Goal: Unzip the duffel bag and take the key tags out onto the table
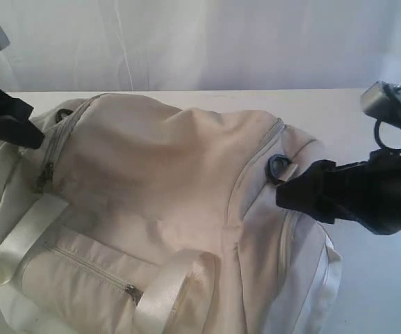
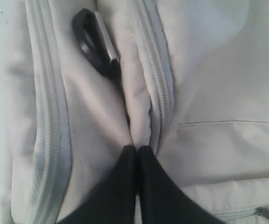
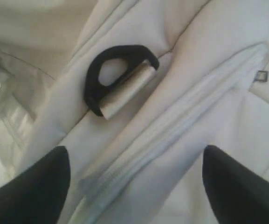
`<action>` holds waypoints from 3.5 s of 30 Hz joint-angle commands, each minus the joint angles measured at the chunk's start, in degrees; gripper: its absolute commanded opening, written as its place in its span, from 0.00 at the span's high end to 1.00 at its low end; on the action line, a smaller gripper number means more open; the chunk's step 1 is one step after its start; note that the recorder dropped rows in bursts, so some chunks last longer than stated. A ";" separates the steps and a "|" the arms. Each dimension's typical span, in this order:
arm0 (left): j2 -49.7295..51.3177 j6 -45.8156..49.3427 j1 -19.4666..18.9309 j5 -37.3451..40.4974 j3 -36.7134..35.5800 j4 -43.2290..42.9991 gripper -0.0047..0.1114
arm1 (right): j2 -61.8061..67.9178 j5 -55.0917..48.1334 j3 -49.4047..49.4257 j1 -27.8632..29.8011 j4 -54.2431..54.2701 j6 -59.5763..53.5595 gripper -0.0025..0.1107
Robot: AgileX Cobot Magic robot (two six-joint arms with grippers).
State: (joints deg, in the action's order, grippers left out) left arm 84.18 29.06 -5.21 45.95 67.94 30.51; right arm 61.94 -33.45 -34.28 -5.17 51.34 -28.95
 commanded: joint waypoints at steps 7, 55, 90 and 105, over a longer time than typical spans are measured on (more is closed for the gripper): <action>-4.35 0.07 0.27 9.30 0.02 2.41 0.96 | 10.45 -1.23 -3.22 2.46 -0.05 -6.36 0.98; 29.45 5.11 0.12 10.02 30.93 0.80 0.45 | 5.56 -11.81 -19.90 8.88 -28.11 15.70 0.46; 21.14 1.96 -0.09 11.66 36.76 -1.67 0.41 | 5.66 -11.22 -19.90 8.88 -28.13 14.68 0.46; -4.11 0.24 -5.28 13.89 13.28 1.94 0.60 | 5.65 -15.92 -20.99 -5.77 3.17 -22.83 0.56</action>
State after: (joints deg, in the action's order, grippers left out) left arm 87.22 29.64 -8.59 61.14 89.06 30.88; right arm 67.80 -49.67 -54.88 -6.46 50.82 -46.89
